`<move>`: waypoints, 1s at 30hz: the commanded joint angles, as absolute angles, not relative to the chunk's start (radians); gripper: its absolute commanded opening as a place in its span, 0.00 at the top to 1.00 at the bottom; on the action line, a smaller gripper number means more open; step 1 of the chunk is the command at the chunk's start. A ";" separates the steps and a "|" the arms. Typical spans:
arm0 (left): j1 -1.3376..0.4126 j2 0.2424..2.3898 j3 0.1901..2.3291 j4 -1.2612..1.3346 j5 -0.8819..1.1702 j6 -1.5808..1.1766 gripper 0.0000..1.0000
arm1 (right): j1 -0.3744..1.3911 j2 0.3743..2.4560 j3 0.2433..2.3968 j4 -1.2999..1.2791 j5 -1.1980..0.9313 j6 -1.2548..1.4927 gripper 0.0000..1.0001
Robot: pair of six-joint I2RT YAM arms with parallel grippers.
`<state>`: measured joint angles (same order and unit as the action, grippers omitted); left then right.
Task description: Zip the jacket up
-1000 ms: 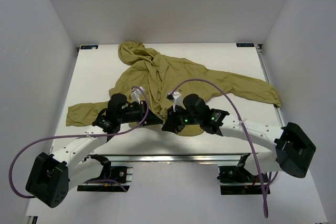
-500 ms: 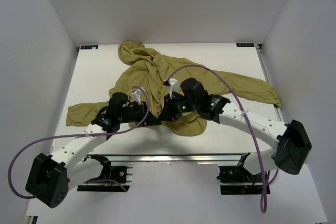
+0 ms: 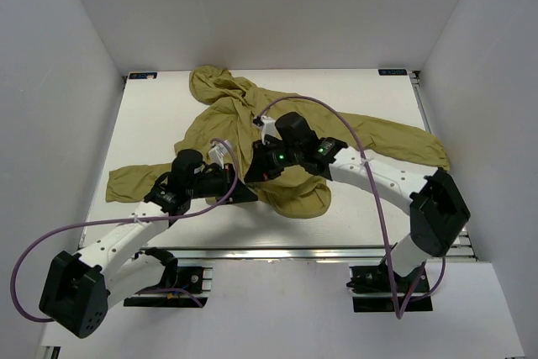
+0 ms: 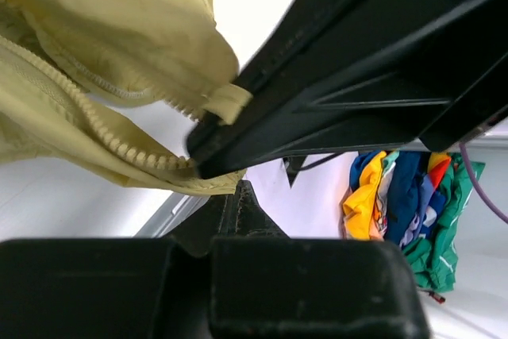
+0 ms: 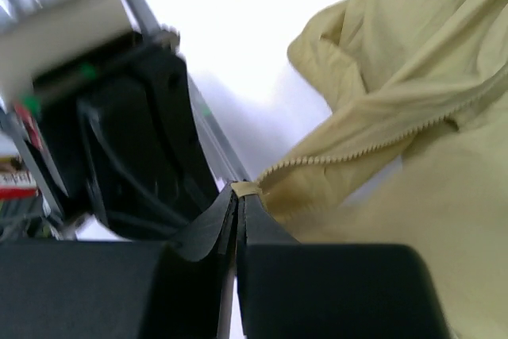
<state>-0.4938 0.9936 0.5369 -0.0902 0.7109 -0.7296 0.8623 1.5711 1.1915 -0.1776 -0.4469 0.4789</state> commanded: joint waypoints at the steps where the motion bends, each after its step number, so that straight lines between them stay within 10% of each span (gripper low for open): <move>1: -0.500 0.963 0.505 -0.069 0.779 -0.764 1.00 | 0.861 1.606 1.293 -0.136 -0.292 0.528 1.00; 14: -0.512 0.904 0.443 -0.234 0.848 -0.799 1.00 | 0.833 1.865 1.545 -0.300 0.087 0.563 1.00; 30: -0.514 0.954 0.712 -0.408 0.804 -0.489 1.00 | 0.821 1.703 1.391 -0.313 -0.100 0.494 1.00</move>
<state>-0.4995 0.9779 0.6670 -0.3298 0.6155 -0.5381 0.8680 1.6722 1.3510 -0.3519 -0.2546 0.5491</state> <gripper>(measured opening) 0.015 0.017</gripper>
